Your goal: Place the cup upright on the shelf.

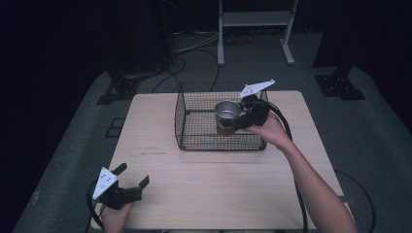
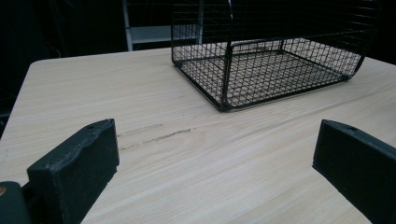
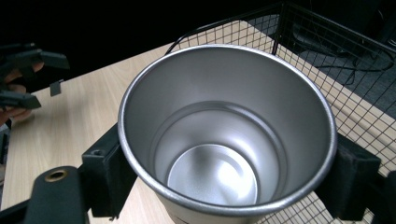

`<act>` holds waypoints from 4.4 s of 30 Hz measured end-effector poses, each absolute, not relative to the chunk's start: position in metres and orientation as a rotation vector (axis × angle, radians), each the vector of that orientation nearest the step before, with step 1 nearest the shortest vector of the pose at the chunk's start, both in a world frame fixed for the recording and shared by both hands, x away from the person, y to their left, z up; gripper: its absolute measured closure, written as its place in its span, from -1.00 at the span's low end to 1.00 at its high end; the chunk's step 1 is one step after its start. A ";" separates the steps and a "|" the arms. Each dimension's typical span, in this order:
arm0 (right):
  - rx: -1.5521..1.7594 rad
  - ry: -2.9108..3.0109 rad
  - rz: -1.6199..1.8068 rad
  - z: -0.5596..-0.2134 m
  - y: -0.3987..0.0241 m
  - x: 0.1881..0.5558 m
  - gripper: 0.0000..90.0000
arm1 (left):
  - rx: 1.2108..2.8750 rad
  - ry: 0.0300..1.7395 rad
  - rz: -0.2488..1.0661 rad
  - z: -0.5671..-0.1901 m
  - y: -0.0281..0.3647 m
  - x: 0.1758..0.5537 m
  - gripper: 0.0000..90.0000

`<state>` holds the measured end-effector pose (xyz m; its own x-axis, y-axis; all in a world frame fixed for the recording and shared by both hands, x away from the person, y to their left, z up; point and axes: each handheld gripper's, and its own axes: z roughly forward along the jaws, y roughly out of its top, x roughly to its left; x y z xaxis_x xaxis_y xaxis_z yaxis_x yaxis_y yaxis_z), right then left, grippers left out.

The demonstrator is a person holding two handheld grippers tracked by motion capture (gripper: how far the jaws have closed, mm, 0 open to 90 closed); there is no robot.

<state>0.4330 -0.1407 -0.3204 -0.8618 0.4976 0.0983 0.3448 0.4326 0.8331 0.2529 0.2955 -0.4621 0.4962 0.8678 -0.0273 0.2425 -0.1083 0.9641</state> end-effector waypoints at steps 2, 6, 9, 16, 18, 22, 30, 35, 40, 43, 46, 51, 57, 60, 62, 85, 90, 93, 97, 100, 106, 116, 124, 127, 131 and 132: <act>0.751 2.521 1.403 -0.319 -0.138 0.437 -0.61 | 1.635 0.968 0.705 -0.462 0.295 0.253 -1.00; 0.750 2.516 1.407 -0.315 -0.135 0.445 -0.61 | 1.633 0.970 0.708 -0.462 0.294 0.253 -1.00; 0.750 2.524 1.396 -0.312 -0.131 0.452 -0.61 | 1.630 0.970 0.708 -0.462 0.295 0.253 -1.00; 0.743 2.520 1.392 -0.306 -0.121 0.465 -0.61 | 1.620 0.974 0.708 -0.461 0.298 0.252 -1.00; 0.757 2.529 1.392 -0.305 -0.119 0.469 -0.61 | 1.619 0.973 0.709 -0.462 0.298 0.252 -1.00; 0.770 2.524 1.379 -0.303 -0.114 0.477 -0.61 | 1.619 0.974 0.710 -0.461 0.299 0.252 -1.00; 0.809 2.509 1.364 -0.300 -0.108 0.492 -0.61 | 1.613 0.976 0.721 -0.461 0.301 0.251 -1.00; 0.841 2.498 1.352 -0.304 -0.107 0.499 -0.61 | 1.614 0.976 0.721 -0.461 0.301 0.251 -1.00; 0.885 2.519 1.302 -0.319 -0.105 0.512 -0.61 | 1.614 0.975 0.718 -0.461 0.300 0.252 -1.00; 0.916 2.528 1.270 -0.328 -0.105 0.519 -0.61 | 1.622 0.972 0.720 -0.461 0.300 0.253 -1.00; 0.955 2.532 1.246 -0.335 -0.106 0.525 -0.61 | 1.628 0.970 0.728 -0.461 0.299 0.253 -1.00; 0.999 2.561 1.212 -0.348 -0.105 0.532 -0.61 | 1.626 0.971 0.725 -0.462 0.300 0.253 -1.00; 1.023 2.573 1.192 -0.361 -0.096 0.536 -0.61 | 1.630 0.971 0.725 -0.461 0.300 0.253 -1.00; 1.028 2.583 1.166 -0.368 -0.091 0.537 -0.61 | 1.627 0.969 0.726 -0.462 0.299 0.253 -1.00; 1.026 2.582 1.162 -0.373 -0.089 0.537 -0.61 | 1.622 0.972 0.724 -0.461 0.299 0.253 -1.00; 1.121 2.599 0.988 -0.408 -0.087 0.553 -0.61 | 1.609 0.978 0.734 -0.460 0.303 0.251 -1.00; 1.136 2.601 0.971 -0.408 -0.088 0.554 -0.63 | 1.606 0.979 0.725 -0.460 0.303 0.251 -1.00; 1.143 2.598 0.973 -0.409 -0.088 0.554 -0.63 | 1.607 0.979 0.726 -0.460 0.303 0.251 -1.00; 1.144 2.607 0.956 -0.412 -0.087 0.554 -0.63 | 1.600 0.984 0.732 -0.460 0.303 0.251 -1.00; 1.141 2.608 0.957 -0.412 -0.086 0.554 -0.63 | 1.596 0.992 0.732 -0.460 0.304 0.251 -1.00; 1.140 2.624 0.927 -0.414 -0.087 0.555 -0.65 | 1.597 0.993 0.732 -0.460 0.304 0.252 -1.00; 1.123 2.621 0.934 -0.408 -0.088 0.551 -0.72 | 1.611 0.979 0.728 -0.460 0.301 0.251 -1.00; 1.125 2.614 0.929 -0.406 -0.091 0.551 -0.72 | 1.609 0.984 0.732 -0.460 0.303 0.251 -1.00; 1.124 2.606 0.927 -0.405 -0.091 0.551 -0.72 | 1.609 0.984 0.732 -0.460 0.303 0.251 -1.00; 1.145 2.581 0.931 -0.403 -0.094 0.550 -0.72 | 1.604 0.985 0.734 -0.459 0.302 0.250 -1.00; 1.145 2.575 0.937 -0.403 -0.096 0.550 -0.72 | 1.603 0.985 0.734 -0.459 0.303 0.250 -1.00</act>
<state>0.5497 -0.0955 -0.4028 -0.6902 0.7176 0.0932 0.6098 0.5075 0.6088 0.2498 0.3026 -0.4594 0.4699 0.8823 -0.0259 0.2277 -0.0928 0.9693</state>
